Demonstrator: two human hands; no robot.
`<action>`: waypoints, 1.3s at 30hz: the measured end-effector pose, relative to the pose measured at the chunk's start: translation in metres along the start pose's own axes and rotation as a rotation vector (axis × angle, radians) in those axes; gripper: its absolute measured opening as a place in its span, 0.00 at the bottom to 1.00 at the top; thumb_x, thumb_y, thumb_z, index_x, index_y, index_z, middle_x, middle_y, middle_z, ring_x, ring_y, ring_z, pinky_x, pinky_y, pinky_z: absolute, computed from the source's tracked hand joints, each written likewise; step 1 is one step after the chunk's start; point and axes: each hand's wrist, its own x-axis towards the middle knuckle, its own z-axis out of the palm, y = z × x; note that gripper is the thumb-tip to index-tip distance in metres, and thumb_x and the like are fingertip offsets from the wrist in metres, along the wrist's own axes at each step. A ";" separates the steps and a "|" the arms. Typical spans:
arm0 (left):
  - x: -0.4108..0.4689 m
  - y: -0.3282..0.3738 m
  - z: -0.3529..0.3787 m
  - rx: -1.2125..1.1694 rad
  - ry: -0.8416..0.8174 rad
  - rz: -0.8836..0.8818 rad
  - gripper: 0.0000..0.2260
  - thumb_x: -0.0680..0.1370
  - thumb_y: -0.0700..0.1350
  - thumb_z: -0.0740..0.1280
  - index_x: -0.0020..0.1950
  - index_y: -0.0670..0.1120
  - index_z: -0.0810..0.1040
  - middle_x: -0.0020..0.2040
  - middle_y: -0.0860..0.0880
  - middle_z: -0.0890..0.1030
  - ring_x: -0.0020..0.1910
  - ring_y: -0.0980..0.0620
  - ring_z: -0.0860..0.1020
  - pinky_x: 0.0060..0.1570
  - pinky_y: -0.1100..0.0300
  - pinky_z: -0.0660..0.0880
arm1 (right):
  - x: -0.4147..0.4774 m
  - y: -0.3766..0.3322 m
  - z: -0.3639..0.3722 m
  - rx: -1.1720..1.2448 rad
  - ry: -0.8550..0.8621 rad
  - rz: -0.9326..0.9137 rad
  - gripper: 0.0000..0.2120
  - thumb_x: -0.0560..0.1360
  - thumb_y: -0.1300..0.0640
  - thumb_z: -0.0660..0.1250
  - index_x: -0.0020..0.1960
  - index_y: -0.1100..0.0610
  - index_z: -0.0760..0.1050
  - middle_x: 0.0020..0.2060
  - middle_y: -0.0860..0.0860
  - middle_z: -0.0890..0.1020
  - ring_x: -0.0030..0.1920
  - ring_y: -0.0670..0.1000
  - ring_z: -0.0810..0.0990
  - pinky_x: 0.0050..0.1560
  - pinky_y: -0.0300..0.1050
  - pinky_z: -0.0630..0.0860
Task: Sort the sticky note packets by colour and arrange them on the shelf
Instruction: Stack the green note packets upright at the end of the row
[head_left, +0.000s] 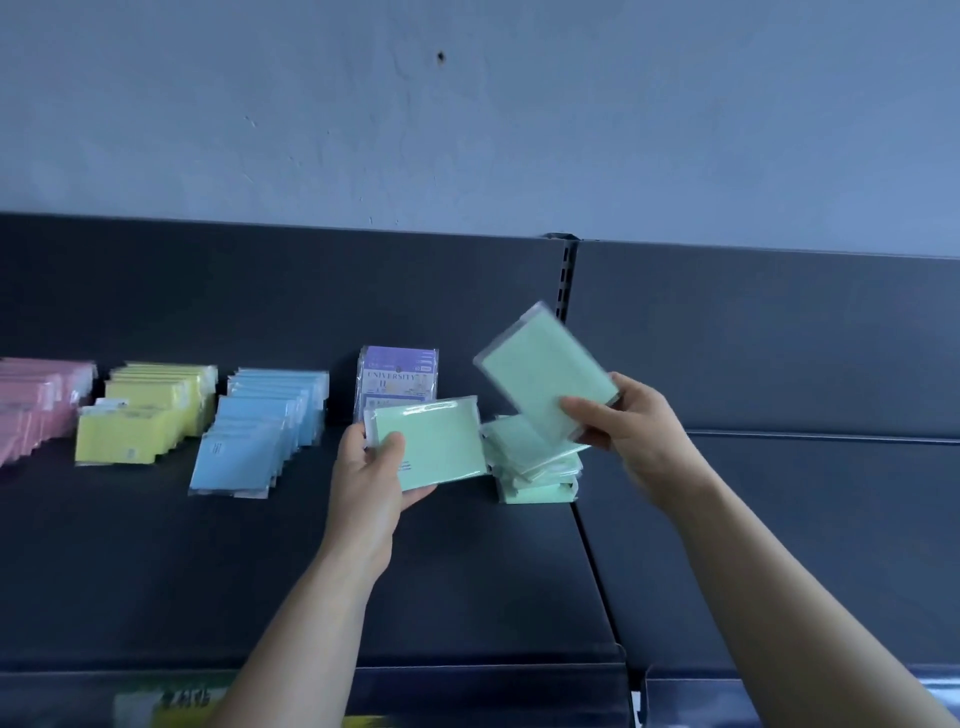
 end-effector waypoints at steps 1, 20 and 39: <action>-0.002 0.002 0.000 -0.013 -0.024 -0.002 0.08 0.81 0.40 0.60 0.57 0.47 0.75 0.53 0.48 0.81 0.52 0.50 0.81 0.43 0.54 0.81 | -0.002 -0.002 0.002 -0.023 -0.063 0.026 0.11 0.70 0.64 0.73 0.51 0.63 0.78 0.43 0.56 0.85 0.41 0.54 0.83 0.49 0.48 0.81; 0.012 0.003 -0.054 0.183 -0.272 -0.059 0.09 0.82 0.37 0.58 0.58 0.48 0.73 0.57 0.47 0.80 0.54 0.50 0.81 0.49 0.52 0.80 | -0.010 0.045 0.108 -0.568 -0.066 -0.068 0.18 0.70 0.59 0.74 0.57 0.56 0.76 0.42 0.46 0.80 0.37 0.46 0.77 0.44 0.43 0.78; 0.026 0.003 -0.040 0.062 -0.186 -0.132 0.10 0.80 0.37 0.59 0.59 0.43 0.72 0.57 0.46 0.80 0.53 0.47 0.81 0.40 0.55 0.81 | 0.030 0.047 0.004 -0.706 0.319 0.261 0.18 0.81 0.54 0.57 0.69 0.57 0.71 0.66 0.53 0.75 0.64 0.56 0.72 0.54 0.42 0.65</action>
